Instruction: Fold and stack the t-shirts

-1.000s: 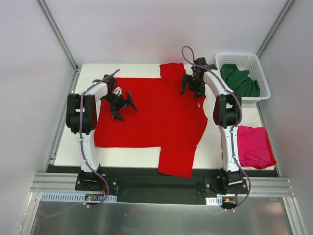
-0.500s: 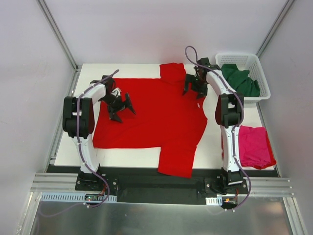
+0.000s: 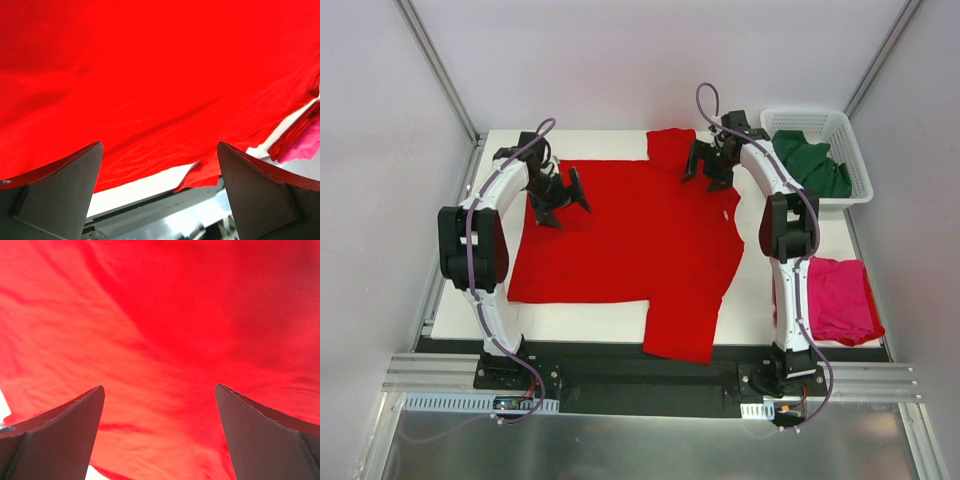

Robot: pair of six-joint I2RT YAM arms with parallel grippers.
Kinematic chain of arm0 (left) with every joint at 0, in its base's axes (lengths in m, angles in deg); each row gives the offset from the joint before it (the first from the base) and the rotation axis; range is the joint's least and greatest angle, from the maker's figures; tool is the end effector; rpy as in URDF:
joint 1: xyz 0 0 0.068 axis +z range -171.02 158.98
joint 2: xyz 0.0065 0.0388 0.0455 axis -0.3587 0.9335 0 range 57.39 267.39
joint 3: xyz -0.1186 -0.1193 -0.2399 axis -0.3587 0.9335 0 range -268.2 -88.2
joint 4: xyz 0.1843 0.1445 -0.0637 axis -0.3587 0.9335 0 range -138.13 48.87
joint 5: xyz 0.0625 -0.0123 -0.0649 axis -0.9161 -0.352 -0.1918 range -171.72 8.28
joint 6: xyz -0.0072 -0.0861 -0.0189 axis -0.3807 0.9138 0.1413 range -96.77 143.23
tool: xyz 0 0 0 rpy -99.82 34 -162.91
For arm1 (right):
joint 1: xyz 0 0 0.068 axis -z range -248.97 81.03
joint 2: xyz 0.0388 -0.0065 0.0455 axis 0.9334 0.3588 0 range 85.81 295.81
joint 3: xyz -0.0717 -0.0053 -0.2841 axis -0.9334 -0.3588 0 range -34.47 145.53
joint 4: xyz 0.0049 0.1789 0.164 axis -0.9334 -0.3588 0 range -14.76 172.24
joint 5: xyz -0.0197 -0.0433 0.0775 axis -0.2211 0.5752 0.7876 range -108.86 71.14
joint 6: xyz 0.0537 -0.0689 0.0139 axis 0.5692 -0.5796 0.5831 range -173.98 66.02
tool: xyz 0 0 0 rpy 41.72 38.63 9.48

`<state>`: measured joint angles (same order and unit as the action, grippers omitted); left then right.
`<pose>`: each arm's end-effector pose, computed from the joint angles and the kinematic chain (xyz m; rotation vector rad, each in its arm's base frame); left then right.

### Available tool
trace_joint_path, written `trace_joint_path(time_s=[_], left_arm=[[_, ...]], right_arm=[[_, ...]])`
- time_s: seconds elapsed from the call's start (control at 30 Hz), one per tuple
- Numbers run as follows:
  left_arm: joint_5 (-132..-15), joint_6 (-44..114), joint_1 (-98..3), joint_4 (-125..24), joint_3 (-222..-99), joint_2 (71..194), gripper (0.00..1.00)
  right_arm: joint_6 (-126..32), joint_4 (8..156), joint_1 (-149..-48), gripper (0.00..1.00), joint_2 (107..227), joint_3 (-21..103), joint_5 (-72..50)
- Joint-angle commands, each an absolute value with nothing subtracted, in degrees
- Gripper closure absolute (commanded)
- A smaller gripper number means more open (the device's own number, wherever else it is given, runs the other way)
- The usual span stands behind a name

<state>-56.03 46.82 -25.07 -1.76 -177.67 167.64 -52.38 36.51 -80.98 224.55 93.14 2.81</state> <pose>0.4029 -0.0627 0.2234 -0.3442 2.7497 -0.7465 0.5288 0.1420 0.1936 -0.3765 2.5304 0.5755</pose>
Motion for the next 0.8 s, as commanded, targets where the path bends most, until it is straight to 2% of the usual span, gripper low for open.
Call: trace_joint_path(time_s=[0.0, 0.23, 0.77], left_arm=[[-59.57, 48.1, -24.8, -0.85, -178.02, 162.24, 0.01], [-59.13, 48.72, -24.8, -0.94, -173.81, 160.75, 0.01], [-57.99, 48.72, -24.89, -0.76, -170.38, 158.2, 0.01]], right_arm=[[-48.98, 40.14, -83.38, 0.04, 222.3, 92.45, 8.29], [-46.69, 39.53, -83.56, 0.04, 230.73, 98.85, 11.11], [-35.71, 46.38, -76.71, 0.04, 235.14, 102.28, 13.13]])
